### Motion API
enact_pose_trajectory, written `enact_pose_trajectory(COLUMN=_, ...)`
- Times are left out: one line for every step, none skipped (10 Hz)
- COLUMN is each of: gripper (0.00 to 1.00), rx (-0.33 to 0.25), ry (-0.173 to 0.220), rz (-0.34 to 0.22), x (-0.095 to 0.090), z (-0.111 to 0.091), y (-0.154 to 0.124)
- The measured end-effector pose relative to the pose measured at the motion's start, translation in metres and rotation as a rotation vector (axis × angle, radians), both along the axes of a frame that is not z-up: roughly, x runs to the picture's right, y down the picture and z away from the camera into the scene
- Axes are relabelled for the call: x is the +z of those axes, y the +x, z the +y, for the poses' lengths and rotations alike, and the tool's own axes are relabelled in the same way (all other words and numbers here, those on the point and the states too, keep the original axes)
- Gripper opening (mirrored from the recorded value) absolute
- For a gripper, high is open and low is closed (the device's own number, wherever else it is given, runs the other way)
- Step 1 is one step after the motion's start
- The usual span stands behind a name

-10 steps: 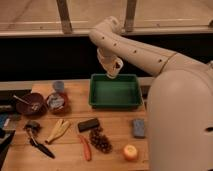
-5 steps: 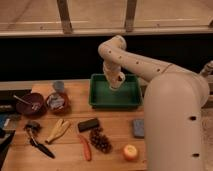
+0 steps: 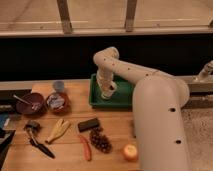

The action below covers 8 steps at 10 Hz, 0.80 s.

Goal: Stack cups into tray

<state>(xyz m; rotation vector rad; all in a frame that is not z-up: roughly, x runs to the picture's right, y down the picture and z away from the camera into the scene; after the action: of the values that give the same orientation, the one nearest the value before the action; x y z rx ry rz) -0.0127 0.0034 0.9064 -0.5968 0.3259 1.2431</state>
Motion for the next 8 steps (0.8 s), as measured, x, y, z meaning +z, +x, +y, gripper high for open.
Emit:
enact_pose_trajectory(gripper=0.42, rx=0.0, ry=-0.012, rz=-0.001, x=0.0, z=0.004, y=-0.001)
enact_pose_trajectory(gripper=0.53, rx=-0.003, ry=-0.023, rz=0.0, x=-0.001, z=0.007, y=-0.002)
enact_pose_trajectory(gripper=0.61, rx=-0.006, ry=-0.027, rz=-0.002, x=-0.002, z=0.009, y=-0.003)
enact_pose_trajectory(gripper=0.66, rx=-0.012, ry=-0.031, rz=-0.005, x=-0.004, z=0.011, y=-0.005)
enact_pose_trajectory(gripper=0.66, rx=-0.017, ry=-0.036, rz=-0.008, x=-0.005, z=0.012, y=-0.006)
enact_pose_trajectory(gripper=0.66, rx=-0.022, ry=-0.039, rz=-0.012, x=-0.006, z=0.014, y=-0.008)
enact_pose_trajectory(gripper=0.66, rx=-0.03, ry=-0.041, rz=-0.019, x=-0.008, z=0.015, y=-0.013)
enact_pose_trajectory(gripper=0.66, rx=-0.043, ry=-0.038, rz=-0.029, x=-0.011, z=0.016, y=-0.02)
